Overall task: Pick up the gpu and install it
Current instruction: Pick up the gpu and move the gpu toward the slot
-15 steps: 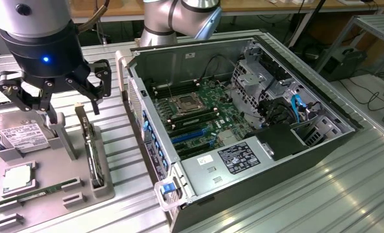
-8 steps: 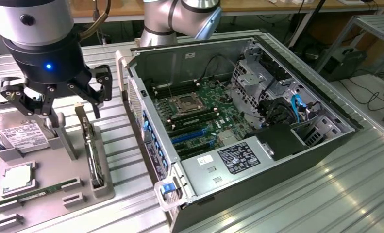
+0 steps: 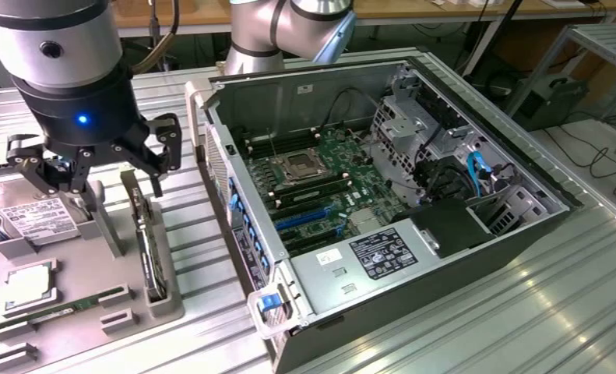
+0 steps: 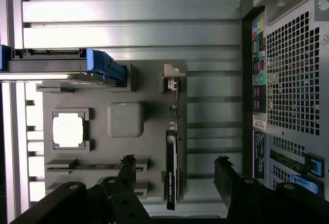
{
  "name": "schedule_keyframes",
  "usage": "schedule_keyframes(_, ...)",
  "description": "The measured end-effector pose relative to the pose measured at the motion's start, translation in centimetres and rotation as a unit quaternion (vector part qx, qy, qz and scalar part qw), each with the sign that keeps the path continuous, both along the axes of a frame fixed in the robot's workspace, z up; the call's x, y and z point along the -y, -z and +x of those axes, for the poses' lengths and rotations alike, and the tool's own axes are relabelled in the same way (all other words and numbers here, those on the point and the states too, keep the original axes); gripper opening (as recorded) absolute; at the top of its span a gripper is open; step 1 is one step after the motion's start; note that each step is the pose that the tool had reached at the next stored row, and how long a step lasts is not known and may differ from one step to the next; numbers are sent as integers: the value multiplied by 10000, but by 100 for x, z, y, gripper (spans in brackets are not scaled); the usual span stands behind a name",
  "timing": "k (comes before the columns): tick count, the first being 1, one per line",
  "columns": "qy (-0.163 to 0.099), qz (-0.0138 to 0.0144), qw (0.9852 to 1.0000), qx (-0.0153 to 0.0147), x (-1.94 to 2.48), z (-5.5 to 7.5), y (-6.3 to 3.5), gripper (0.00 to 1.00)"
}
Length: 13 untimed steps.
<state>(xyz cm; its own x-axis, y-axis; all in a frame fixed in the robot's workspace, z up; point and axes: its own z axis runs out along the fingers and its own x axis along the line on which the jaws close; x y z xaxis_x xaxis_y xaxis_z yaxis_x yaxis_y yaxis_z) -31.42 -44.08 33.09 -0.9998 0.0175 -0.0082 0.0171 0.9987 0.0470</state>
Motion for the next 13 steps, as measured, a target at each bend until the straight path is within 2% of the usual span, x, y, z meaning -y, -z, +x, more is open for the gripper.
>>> schedule_keyframes(10,-12,0,10000,-5,68,0,152,73)
schedule_keyframes(13,-12,0,10000,-5,73,-1,205,73)
